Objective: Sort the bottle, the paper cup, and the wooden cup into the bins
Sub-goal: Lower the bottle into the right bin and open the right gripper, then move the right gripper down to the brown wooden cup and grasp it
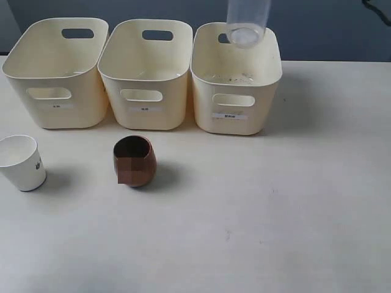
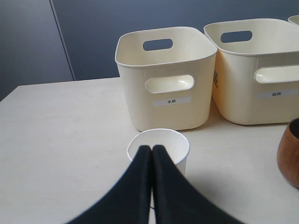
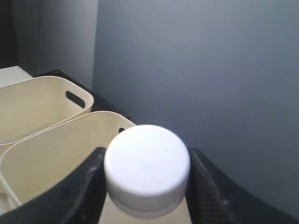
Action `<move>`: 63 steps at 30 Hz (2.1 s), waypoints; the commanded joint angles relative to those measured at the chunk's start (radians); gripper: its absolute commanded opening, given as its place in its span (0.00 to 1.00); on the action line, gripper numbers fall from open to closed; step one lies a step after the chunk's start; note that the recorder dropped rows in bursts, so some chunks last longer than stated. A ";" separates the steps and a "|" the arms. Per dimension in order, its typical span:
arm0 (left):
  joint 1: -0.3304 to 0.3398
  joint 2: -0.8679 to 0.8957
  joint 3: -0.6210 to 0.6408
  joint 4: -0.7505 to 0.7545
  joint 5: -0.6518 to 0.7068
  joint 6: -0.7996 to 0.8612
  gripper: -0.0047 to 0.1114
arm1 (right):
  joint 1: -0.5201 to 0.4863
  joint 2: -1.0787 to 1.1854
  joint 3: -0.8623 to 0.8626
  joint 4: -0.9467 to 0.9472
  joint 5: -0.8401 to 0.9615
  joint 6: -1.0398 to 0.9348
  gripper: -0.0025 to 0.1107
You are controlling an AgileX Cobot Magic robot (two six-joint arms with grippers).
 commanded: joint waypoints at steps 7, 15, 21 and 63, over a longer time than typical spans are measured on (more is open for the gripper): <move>-0.005 -0.005 0.002 0.001 -0.013 0.000 0.04 | -0.103 0.191 -0.036 0.146 0.050 -0.192 0.01; -0.005 -0.005 0.002 0.001 -0.013 0.000 0.04 | -0.105 0.409 -0.177 0.146 0.108 -0.204 0.01; -0.005 -0.005 0.002 0.001 -0.013 0.000 0.04 | -0.105 0.499 -0.194 0.146 0.118 -0.204 0.01; -0.005 -0.005 0.002 0.001 -0.013 0.000 0.04 | -0.075 0.336 -0.188 -0.152 0.431 0.045 0.49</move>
